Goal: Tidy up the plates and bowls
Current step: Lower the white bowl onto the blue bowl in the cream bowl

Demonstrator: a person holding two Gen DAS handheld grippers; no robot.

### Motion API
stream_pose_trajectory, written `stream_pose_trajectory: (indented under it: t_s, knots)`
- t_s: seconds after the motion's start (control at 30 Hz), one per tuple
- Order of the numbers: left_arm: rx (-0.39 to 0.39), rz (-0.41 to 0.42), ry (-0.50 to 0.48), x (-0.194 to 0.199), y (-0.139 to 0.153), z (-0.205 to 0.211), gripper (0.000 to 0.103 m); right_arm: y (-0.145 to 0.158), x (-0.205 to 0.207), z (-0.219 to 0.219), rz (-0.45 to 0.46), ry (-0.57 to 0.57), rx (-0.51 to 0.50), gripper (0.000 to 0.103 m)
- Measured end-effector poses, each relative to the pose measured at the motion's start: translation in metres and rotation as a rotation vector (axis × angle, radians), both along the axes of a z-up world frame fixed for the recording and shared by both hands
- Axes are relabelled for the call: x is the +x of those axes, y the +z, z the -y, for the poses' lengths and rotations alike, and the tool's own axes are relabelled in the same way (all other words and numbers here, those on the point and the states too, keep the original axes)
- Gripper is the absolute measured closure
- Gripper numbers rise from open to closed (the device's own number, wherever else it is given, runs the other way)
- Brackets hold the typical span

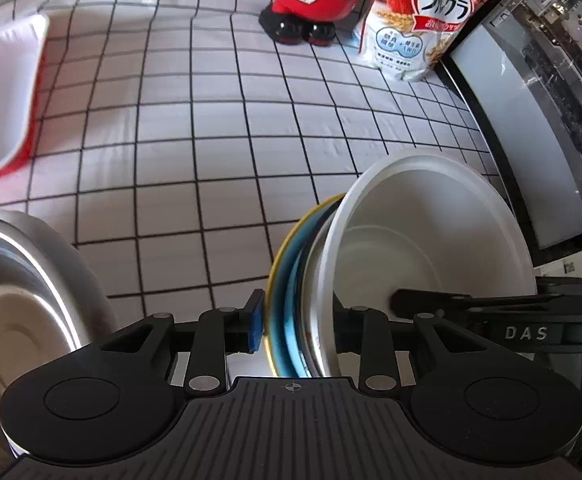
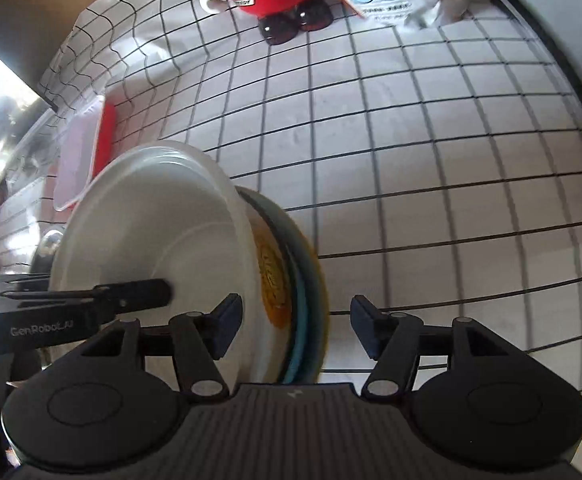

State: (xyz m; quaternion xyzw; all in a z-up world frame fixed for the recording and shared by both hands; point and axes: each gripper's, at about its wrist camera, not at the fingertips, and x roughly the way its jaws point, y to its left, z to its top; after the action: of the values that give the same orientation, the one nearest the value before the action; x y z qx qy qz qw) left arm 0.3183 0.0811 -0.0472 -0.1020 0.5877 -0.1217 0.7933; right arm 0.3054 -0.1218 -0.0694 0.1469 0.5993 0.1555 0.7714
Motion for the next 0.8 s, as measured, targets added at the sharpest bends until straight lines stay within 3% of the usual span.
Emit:
stream_pose_trajectory:
  t_s: [0.1,0.43,0.6,0.8]
  knots:
    - [0.004,-0.003,-0.007,0.0014,-0.0013,0.0037,0.064,-0.0038,0.0025,0.0008,-0.007,-0.010,0.034,0.041]
    - [0.017,-0.002,0.020,0.0021,-0.0021,0.0069,0.062,-0.0068,0.0064,0.0038,-0.013,0.032,0.149,0.039]
    - [-0.012,-0.040,0.038,0.0077,-0.0073,0.0059,0.052,-0.0065,0.0088,0.0011,-0.010,0.067,0.153,0.036]
    - [-0.014,-0.019,0.030,0.0046,-0.0070,0.0081,0.052,-0.0064,0.0091,0.0016,-0.010,0.068,0.163,0.036]
